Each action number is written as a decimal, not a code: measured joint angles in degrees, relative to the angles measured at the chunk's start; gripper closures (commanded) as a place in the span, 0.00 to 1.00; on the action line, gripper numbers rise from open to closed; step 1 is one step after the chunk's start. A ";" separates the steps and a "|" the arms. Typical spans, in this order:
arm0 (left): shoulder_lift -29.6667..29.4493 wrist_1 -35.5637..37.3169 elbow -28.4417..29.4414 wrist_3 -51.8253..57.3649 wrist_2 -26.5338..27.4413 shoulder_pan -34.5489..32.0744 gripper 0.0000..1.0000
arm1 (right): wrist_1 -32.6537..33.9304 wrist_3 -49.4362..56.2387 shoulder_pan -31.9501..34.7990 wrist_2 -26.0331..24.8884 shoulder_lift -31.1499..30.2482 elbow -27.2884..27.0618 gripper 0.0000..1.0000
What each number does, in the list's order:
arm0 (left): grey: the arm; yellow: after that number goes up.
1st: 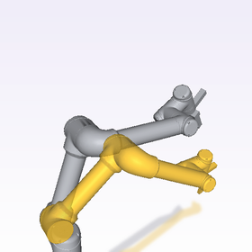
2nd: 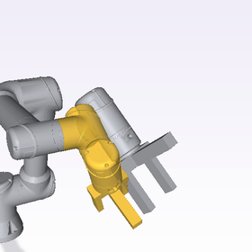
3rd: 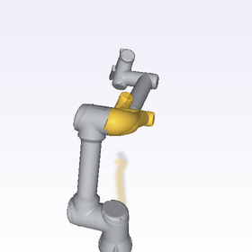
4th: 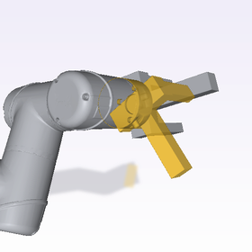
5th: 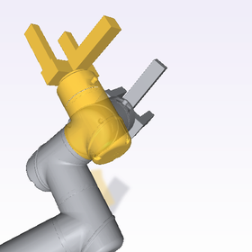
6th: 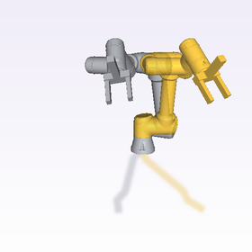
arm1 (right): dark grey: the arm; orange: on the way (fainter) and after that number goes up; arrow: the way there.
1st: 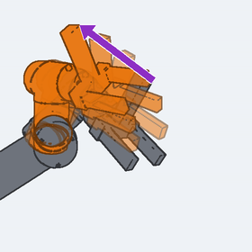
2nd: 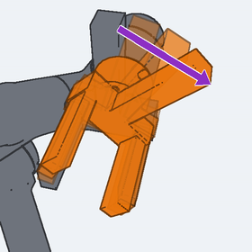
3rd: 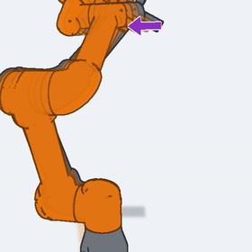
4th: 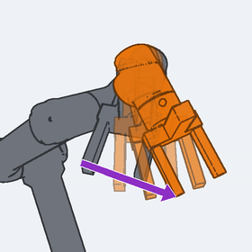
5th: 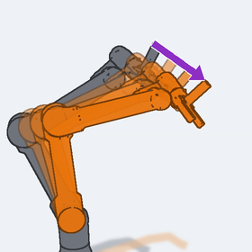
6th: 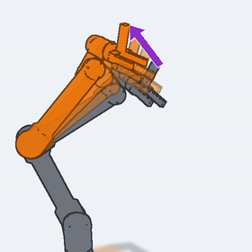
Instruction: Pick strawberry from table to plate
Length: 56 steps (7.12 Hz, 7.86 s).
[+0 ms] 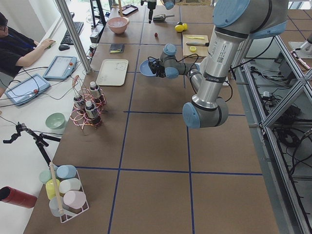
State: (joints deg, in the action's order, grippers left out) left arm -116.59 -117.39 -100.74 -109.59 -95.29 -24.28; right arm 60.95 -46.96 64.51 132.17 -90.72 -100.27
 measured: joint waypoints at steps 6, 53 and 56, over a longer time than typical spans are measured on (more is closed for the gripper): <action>-0.43 3.48 -1.66 2.82 1.27 2.92 0.00 | -0.60 -0.76 -1.82 -1.24 -0.54 0.03 0.00; 18.95 19.20 -3.26 90.39 -20.78 -49.06 0.00 | 20.22 -27.19 -33.63 -21.73 42.28 8.06 0.00; 20.13 19.56 0.27 96.70 -29.26 -52.69 0.00 | 32.40 -9.97 -22.02 -14.43 31.74 -5.66 0.00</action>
State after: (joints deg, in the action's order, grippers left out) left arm -96.46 -97.83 -100.47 -12.89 -124.55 -76.97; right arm 93.36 -56.94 42.49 117.74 -58.98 -105.92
